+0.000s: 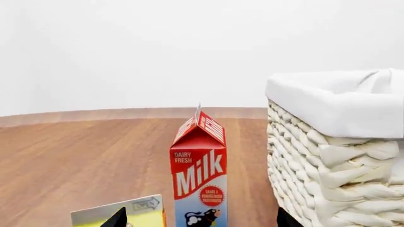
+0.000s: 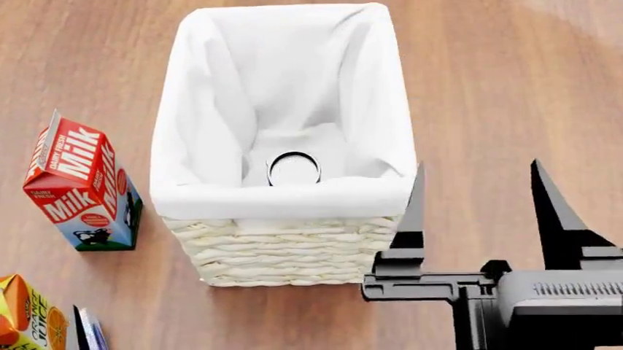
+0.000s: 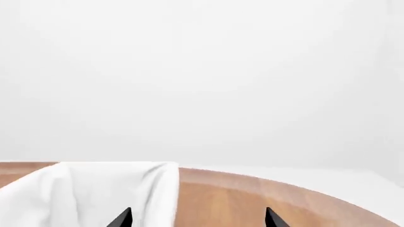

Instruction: Pick up the alphabet soup, and put it in the basket.

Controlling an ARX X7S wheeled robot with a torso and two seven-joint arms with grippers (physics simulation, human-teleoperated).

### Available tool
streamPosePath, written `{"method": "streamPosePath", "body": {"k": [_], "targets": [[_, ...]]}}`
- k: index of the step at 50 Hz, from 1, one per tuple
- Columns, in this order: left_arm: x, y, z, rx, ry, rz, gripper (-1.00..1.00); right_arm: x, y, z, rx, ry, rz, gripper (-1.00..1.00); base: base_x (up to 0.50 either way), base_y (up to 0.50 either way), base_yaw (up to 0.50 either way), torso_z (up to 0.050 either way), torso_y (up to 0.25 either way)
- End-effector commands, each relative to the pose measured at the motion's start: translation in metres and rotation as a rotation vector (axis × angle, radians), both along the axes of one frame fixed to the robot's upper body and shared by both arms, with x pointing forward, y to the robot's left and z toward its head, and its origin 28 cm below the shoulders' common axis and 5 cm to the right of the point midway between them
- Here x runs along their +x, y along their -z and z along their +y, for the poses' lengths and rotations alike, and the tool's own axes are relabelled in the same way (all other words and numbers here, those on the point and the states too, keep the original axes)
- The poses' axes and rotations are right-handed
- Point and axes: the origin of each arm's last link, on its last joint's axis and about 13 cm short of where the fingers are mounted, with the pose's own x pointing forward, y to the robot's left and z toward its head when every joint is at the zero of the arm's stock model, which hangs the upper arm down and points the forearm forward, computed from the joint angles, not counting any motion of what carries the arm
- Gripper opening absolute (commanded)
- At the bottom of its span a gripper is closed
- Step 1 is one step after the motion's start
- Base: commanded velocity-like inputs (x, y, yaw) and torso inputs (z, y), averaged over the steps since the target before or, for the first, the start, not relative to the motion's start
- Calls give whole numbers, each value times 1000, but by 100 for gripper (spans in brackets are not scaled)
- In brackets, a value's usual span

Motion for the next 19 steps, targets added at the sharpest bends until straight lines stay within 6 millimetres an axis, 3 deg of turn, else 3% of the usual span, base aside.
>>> {"method": "streamPosePath", "body": {"k": [1,9,19], "targets": [[-6,-6,2,-15,-15,-77,100,-40,56,-22,84,82,-65,100,0,0,0,0,0],[-11,-11,7,-18,-42,-120,100,-44,66,-29,121,141,-76,100,0,0,0,0,0],[-24,-19,10,-14,-75,-198,100,-63,74,-28,173,149,-130,100,0,0,0,0,0]]}}
